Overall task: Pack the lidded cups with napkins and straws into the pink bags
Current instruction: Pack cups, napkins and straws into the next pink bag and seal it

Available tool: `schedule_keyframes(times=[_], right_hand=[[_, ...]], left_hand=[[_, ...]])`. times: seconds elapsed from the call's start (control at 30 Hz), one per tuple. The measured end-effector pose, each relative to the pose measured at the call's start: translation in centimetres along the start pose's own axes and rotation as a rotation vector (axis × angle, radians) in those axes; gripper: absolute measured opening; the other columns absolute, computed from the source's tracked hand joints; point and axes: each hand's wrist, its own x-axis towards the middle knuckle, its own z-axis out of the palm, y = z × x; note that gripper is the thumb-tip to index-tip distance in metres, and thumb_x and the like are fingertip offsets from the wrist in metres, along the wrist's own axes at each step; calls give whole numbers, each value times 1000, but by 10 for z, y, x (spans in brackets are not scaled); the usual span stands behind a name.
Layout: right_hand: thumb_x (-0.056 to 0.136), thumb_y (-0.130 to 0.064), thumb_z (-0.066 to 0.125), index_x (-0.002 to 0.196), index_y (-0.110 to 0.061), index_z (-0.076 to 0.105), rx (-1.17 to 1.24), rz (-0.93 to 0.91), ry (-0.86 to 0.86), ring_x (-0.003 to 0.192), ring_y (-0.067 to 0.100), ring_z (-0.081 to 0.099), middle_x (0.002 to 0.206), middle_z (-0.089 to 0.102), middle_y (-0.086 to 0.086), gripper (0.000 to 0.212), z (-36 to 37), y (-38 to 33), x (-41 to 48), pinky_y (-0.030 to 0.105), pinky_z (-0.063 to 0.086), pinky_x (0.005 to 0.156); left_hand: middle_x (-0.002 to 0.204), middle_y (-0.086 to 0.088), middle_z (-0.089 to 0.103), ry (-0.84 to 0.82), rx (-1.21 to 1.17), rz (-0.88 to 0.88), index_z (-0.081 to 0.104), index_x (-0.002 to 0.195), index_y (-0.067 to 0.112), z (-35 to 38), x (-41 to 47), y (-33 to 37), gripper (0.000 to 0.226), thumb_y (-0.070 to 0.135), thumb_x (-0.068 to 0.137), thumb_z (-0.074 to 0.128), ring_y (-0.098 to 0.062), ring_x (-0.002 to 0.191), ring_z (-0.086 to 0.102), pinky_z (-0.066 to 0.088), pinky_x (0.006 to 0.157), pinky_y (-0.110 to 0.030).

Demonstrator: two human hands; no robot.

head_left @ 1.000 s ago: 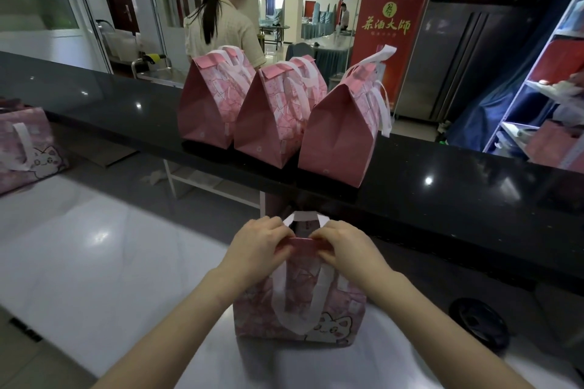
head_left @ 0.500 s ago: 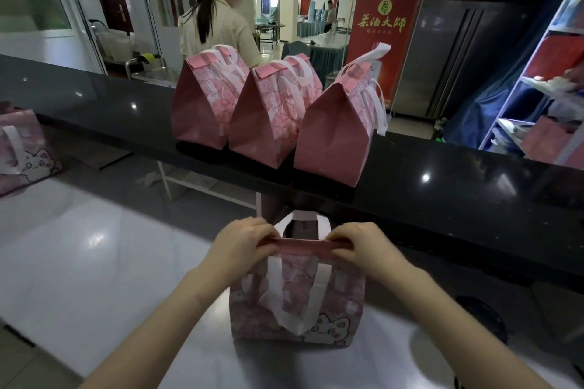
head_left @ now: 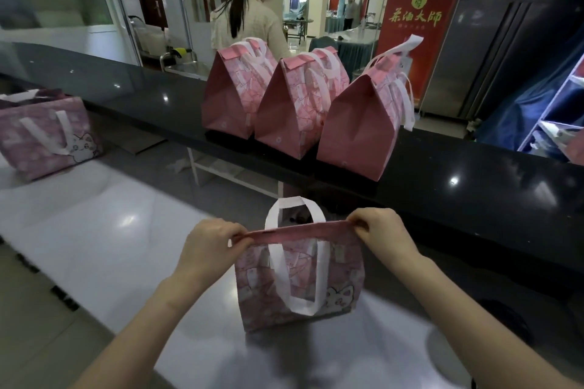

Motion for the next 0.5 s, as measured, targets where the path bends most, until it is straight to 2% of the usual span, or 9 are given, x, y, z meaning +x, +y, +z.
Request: schedule_keyframes(times=[0.07, 0.17, 0.23, 0.33, 0.4, 0.5], right_hand=[[88, -14, 65, 120, -21, 63, 43, -16, 5, 109, 17, 59, 119, 64, -2, 33, 13, -15, 6, 31, 48, 95], [87, -23, 68, 143, -26, 40, 131, -38, -126, 134, 15, 39, 148, 39, -4, 62, 35, -37, 5, 29, 32, 108], [89, -30, 66, 146, -30, 35, 141, -51, -193, 140, 13, 30, 154, 29, -7, 65, 51, -48, -2, 26, 27, 110], [89, -38, 64, 140, -28, 44, 174, -112, -246, 140, 12, 30, 153, 30, -6, 55, 74, -60, -25, 24, 25, 110], [89, -45, 61, 140, -27, 44, 235, -123, -286, 141, 10, 27, 154, 29, -5, 56, 88, -63, -46, 21, 22, 109], [86, -65, 52, 150, -34, 21, 358, -101, -357, 143, 1, 13, 157, 18, -14, 77, 107, -63, -78, 19, 14, 113]], left_hand=[[55, 7, 59, 93, 37, -19, 69, 62, 20, -7, -17, 1, 17, 30, 75, 72, -20, 54, 55, 43, 57, -29], [52, 5, 54, 178, 61, -102, 62, 55, 19, -15, -42, 5, 22, 33, 72, 59, -21, 52, 52, 43, 56, -30], [53, 4, 54, 215, 52, -169, 61, 56, 18, -16, -58, 11, 23, 34, 72, 57, -22, 54, 52, 42, 58, -32], [57, 6, 55, 259, -27, -247, 60, 60, 19, -9, -77, 31, 23, 36, 75, 57, -20, 58, 53, 41, 61, -32], [64, 8, 58, 285, -142, -291, 63, 67, 19, -1, -85, 40, 22, 39, 77, 60, -17, 63, 57, 46, 64, -31], [94, 14, 59, 198, -398, -323, 66, 102, 29, 8, -96, 41, 32, 52, 80, 63, -3, 88, 60, 44, 80, -13]])
